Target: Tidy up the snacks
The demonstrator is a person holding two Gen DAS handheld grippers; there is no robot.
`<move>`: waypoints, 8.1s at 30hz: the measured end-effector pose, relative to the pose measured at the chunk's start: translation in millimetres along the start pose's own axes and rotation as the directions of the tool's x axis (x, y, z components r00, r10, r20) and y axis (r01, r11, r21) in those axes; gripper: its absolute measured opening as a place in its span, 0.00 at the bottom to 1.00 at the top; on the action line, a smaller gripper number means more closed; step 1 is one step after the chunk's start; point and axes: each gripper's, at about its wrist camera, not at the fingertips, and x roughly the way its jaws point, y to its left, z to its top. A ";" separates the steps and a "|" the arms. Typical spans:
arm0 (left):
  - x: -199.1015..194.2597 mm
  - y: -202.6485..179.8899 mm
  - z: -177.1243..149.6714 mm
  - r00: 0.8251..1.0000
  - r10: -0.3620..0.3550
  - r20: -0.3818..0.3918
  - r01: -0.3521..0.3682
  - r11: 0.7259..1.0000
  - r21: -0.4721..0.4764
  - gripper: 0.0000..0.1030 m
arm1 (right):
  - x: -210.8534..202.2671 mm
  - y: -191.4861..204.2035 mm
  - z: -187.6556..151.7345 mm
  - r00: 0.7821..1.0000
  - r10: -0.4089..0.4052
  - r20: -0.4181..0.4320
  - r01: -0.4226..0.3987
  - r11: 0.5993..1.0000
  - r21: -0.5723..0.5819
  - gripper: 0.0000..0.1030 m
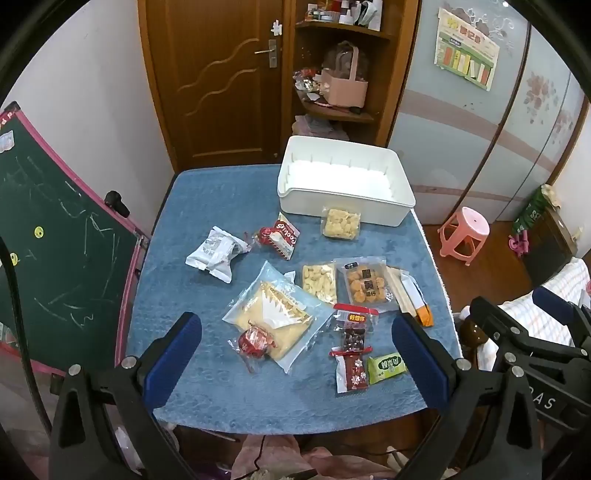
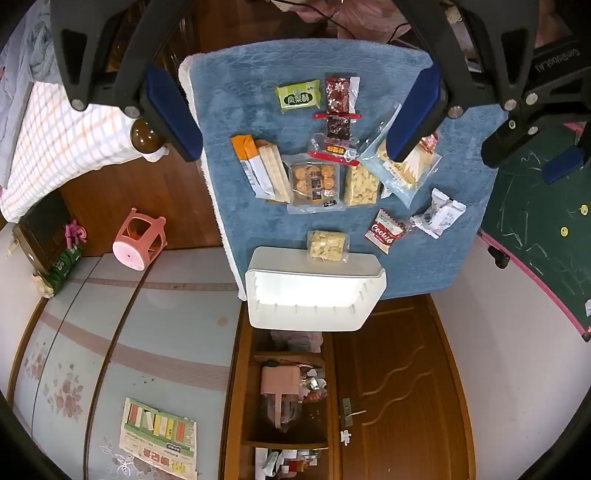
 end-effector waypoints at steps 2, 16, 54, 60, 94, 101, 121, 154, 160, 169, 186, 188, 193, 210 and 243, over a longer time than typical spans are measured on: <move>-0.1 0.3 -0.1 1.000 -0.003 -0.005 0.003 1.000 -0.002 1.00 | -0.2 0.1 -0.1 1.000 0.001 -0.001 -0.001 1.000 0.001 0.98; 0.2 -0.9 0.5 1.000 0.001 -0.012 -0.001 1.000 0.002 0.99 | 5.1 1.5 -2.7 1.000 0.018 -0.014 -0.017 1.000 0.010 0.98; -8.5 10.8 -1.9 1.000 0.002 -0.007 -0.002 1.000 0.001 0.99 | 0.8 2.1 -2.2 1.000 0.024 -0.019 -0.024 1.000 0.012 0.98; -9.1 10.7 -4.4 1.000 0.004 -0.006 -0.004 1.000 0.002 0.99 | 2.1 10.8 -11.8 0.999 0.027 -0.020 -0.027 1.000 0.013 0.98; -22.0 6.1 -18.3 0.998 0.069 0.011 -0.069 0.998 0.006 0.99 | -5.3 16.7 -10.6 0.996 0.088 -0.014 -0.088 0.996 -0.007 0.98; 1.6 28.5 -21.4 0.998 0.066 -0.016 -0.066 0.997 -0.027 0.99 | 12.5 12.7 -16.2 0.995 0.096 -0.013 -0.097 0.995 -0.031 0.98; 202.4 63.5 -61.7 0.946 0.005 -0.325 0.021 0.997 0.077 0.99 | 166.6 17.7 -76.4 0.945 0.148 -0.290 -0.167 0.985 -0.044 0.97; 335.6 40.2 -6.0 0.842 -0.041 -0.538 0.163 0.970 0.181 1.00 | 270.6 31.6 -66.7 0.844 0.300 -0.445 -0.292 0.952 0.087 0.54; 338.7 15.9 -12.0 0.865 0.021 -0.502 0.132 0.954 0.268 1.00 | 272.2 36.6 -65.0 0.845 0.299 -0.444 -0.292 0.952 0.086 0.53; 300.9 28.0 -11.1 0.914 -0.062 -0.400 0.135 0.978 0.158 0.25 | 266.7 48.0 -64.7 0.850 0.302 -0.432 -0.301 0.951 0.071 0.44; 208.0 56.1 32.6 0.956 -0.180 -0.230 0.193 0.981 0.033 0.15 | 211.7 28.0 -39.0 0.878 0.336 -0.340 -0.341 0.939 0.047 0.43; 190.1 52.5 50.7 0.964 -0.192 -0.182 0.202 0.978 0.041 0.15 | 196.3 25.1 -27.2 0.890 0.338 -0.307 -0.343 0.938 0.039 0.43; 153.4 30.7 105.0 0.971 -0.229 -0.061 0.234 0.969 0.081 0.15 | 159.7 8.4 26.1 0.926 0.331 -0.183 -0.330 0.943 0.035 0.43; 243.9 -30.4 275.1 0.985 -0.151 0.080 0.136 0.975 0.176 0.18 | 233.0 -16.5 235.0 0.994 0.089 0.056 -0.096 0.987 0.127 0.45; 127.4 -4.8 153.0 0.988 -0.085 0.130 0.063 0.985 0.161 0.92 | 127.7 -12.4 129.8 0.976 0.197 0.090 -0.201 0.979 0.043 0.81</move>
